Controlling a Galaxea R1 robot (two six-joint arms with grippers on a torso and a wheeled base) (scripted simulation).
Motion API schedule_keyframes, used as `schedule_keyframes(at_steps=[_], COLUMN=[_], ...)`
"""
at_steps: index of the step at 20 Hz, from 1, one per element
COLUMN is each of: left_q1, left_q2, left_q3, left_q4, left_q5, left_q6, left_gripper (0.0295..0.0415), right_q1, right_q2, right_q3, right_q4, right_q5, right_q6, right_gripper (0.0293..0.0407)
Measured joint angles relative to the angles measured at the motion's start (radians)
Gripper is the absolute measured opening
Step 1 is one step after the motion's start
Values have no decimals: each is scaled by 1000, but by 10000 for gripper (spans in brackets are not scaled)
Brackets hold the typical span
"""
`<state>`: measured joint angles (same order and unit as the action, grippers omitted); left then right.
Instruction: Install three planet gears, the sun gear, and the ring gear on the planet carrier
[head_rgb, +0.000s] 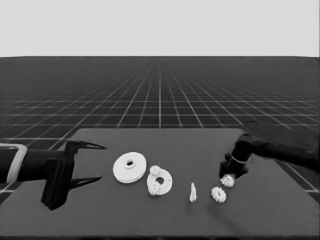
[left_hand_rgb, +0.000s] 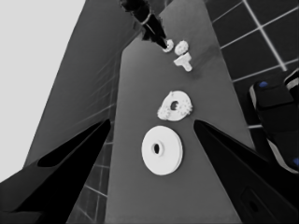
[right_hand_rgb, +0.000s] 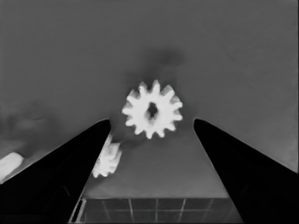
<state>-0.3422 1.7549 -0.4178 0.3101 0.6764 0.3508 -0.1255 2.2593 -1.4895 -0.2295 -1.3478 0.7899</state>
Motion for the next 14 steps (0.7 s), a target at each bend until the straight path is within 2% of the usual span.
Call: schedule_keyframes(at_steps=[3, 8, 10, 14], left_q1=[0, 0, 0, 0], left_q2=[0, 0, 0, 0], left_q3=[0, 0, 0, 0], left_q4=[0, 0, 0, 0], left_q5=[0, 0, 0, 0], left_q6=[0, 0, 0, 0], left_gripper=[385, 385, 385, 385], right_q1=[-55, -66, -66, -66], right_q2=[29, 36, 37, 37], right_q3=[-56, -71, -71, -72], right_q4=[-31, -37, -38, -38], right_q5=[44, 54, 55, 55], right_q6=[-16, -20, -20, -20], right_gripper=[385, 385, 314, 312])
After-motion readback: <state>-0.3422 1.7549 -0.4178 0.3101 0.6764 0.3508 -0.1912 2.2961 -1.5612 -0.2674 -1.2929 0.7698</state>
